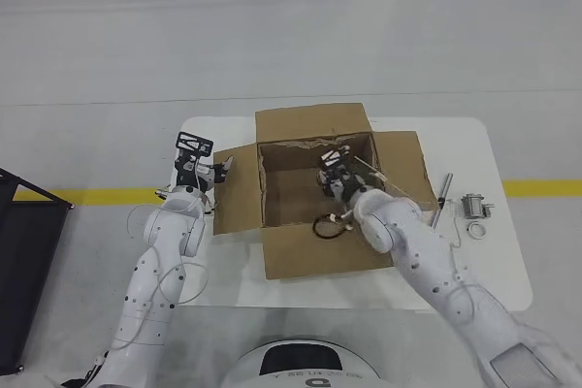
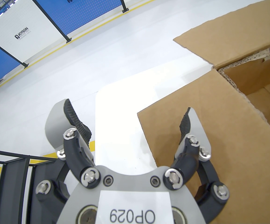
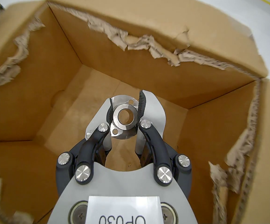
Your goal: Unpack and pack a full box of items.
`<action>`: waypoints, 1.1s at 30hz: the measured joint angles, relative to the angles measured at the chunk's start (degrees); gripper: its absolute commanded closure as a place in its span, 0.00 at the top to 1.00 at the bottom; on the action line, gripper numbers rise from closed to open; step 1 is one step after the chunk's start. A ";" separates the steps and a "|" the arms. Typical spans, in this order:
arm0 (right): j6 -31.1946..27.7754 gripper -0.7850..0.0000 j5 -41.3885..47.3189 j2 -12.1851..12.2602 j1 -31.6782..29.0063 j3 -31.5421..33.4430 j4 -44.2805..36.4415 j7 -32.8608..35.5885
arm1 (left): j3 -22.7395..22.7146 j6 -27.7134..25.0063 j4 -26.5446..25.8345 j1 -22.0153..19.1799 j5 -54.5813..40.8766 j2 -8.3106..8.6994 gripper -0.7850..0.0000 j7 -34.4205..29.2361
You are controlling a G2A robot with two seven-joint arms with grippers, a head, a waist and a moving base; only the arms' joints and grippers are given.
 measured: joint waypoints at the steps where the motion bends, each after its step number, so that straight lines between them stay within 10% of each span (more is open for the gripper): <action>1: 0.53 0.00 -0.50 -0.57 1.34 -1.45 1.99 0.54 | 0.00 0.00 0.00 0.00 0.00 0.00 1.00 0.00; 8: 2.57 0.59 -2.17 -4.60 8.05 -9.19 12.31 4.40 | 0.00 0.00 0.00 0.00 0.00 0.00 1.00 0.00; 10: 2.93 0.98 -2.12 -5.29 8.80 -9.98 13.23 4.51 | 0.00 0.00 0.00 0.00 0.00 0.00 1.00 0.00; 19: 3.55 1.00 -3.80 -3.73 2.98 -3.80 0.19 1.26 | 0.00 0.00 0.00 0.00 0.00 0.00 1.00 0.00; 27: -8.62 0.85 0.70 3.70 -29.09 27.69 -34.77 -10.71 | 0.00 0.00 0.00 0.00 0.00 0.00 1.00 0.00; 33: -15.57 0.89 11.13 4.47 -52.08 51.49 -38.83 -25.04 | 0.00 0.00 0.00 0.00 0.00 0.00 1.00 0.00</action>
